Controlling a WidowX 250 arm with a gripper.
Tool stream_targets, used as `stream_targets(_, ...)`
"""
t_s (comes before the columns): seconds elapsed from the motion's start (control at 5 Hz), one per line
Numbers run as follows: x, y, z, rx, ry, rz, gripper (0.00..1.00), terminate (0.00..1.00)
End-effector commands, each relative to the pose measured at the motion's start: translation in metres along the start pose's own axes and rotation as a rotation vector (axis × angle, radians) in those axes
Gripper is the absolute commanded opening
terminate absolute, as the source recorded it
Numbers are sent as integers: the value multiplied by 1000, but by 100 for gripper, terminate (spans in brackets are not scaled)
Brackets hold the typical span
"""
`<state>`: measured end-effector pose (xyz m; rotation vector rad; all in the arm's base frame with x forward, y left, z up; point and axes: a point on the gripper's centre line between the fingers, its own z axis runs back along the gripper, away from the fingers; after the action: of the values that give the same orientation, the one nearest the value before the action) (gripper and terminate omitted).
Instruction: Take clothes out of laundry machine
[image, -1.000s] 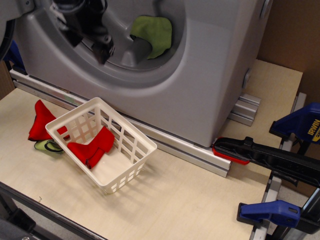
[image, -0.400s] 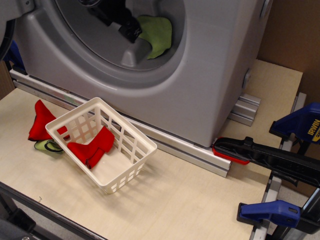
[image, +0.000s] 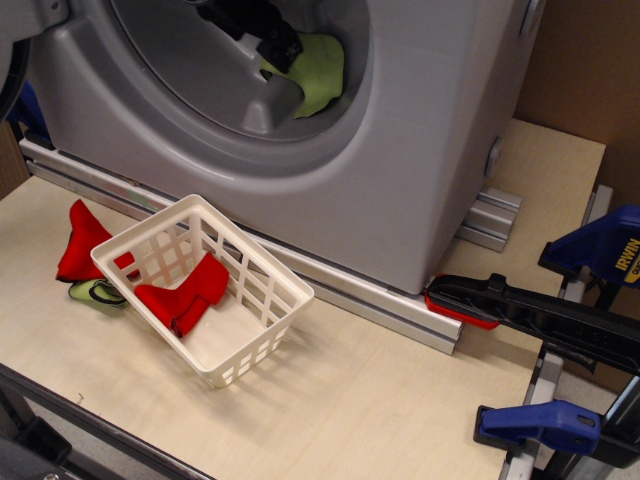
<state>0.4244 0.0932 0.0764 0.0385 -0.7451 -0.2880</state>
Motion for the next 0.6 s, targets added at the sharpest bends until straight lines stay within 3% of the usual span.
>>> stream_targets(0.0, 20, -12, -11, -85, -2, -38, 100, 0)
stream_targets(0.2, 23, -17, -16, -76, 18, -40, 0, 0)
stream_targets(0.4, 23, -17, -8, -61, -12, -36, 0, 0)
